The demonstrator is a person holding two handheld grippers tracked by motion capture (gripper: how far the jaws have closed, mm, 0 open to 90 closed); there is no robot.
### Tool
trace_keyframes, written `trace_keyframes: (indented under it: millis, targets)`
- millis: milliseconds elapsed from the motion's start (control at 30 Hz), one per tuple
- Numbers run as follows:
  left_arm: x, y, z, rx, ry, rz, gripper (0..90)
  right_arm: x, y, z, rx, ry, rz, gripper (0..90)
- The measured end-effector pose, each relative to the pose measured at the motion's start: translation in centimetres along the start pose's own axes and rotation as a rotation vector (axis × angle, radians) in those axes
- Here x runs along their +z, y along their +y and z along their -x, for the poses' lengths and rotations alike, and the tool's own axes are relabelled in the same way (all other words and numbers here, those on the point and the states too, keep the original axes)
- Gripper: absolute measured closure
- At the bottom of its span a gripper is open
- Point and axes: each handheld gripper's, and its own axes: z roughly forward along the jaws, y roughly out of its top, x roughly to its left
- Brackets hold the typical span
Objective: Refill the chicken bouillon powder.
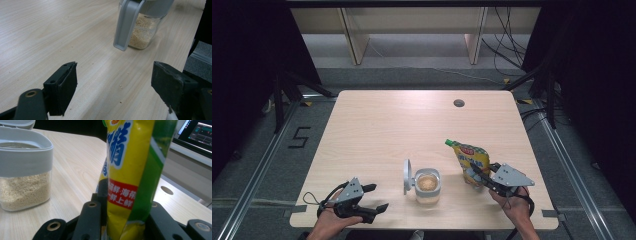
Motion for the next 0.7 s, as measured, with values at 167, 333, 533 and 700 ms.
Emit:
trace_keyframes:
  millis: [167, 333, 533, 700]
  targets:
    - [0.0, 0.0, 0.0, 0.004, 0.003, -0.003, 20.4, -0.4, -0.2, 0.1, 0.033, -0.013, 0.0, 76.2]
    - [0.0, 0.0, 0.0, 0.003, 0.004, -0.002, 20.4, -1.0, -0.4, 0.0, 0.043, -0.029, -0.012, 75.5]
    - [0.1, -0.1, 0.2, -0.028, 0.005, 0.009, 20.4, -1.3, -0.7, 0.2, 0.042, -0.045, -0.019, 74.6]
    - [0.0, -0.1, 0.2, -0.026, 0.002, -0.003, 20.4, -1.5, -0.9, 0.2, 0.065, -0.046, -0.034, 73.9]
